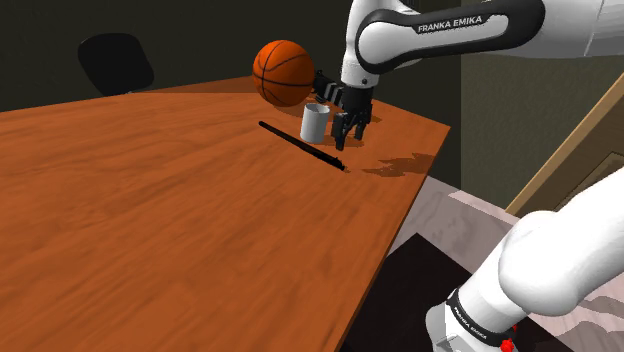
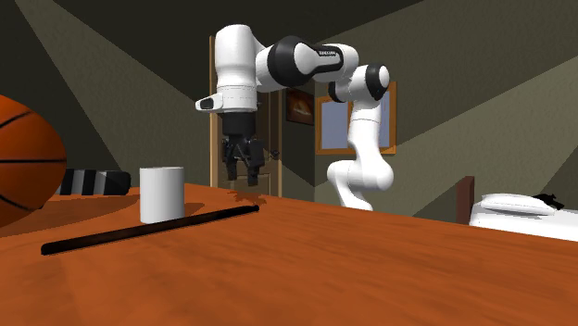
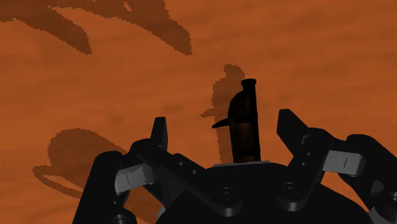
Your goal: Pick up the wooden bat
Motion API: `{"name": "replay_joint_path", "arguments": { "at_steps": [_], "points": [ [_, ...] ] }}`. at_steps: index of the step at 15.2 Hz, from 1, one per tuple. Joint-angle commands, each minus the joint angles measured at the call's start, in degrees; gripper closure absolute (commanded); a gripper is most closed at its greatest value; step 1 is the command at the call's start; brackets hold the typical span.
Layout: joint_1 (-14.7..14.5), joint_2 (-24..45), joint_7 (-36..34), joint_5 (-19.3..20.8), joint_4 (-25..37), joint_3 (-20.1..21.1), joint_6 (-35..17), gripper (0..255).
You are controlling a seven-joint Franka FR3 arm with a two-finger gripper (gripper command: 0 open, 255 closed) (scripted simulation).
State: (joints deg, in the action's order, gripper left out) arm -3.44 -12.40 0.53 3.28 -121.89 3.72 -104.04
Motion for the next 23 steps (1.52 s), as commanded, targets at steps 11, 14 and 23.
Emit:
{"name": "replay_joint_path", "arguments": {
  "at_steps": [11, 14, 23],
  "points": [
    [-1.7, 19.7, 1.5, -0.6, 18.1, 1.6, -5.3, 0],
    [-1.7, 20.2, 1.4, -0.6, 16.4, 1.6, -7.5, 0],
    [-1.4, 20.3, 1.7, -0.5, 13.1, 1.5, -11.0, 255]
  ]
}}
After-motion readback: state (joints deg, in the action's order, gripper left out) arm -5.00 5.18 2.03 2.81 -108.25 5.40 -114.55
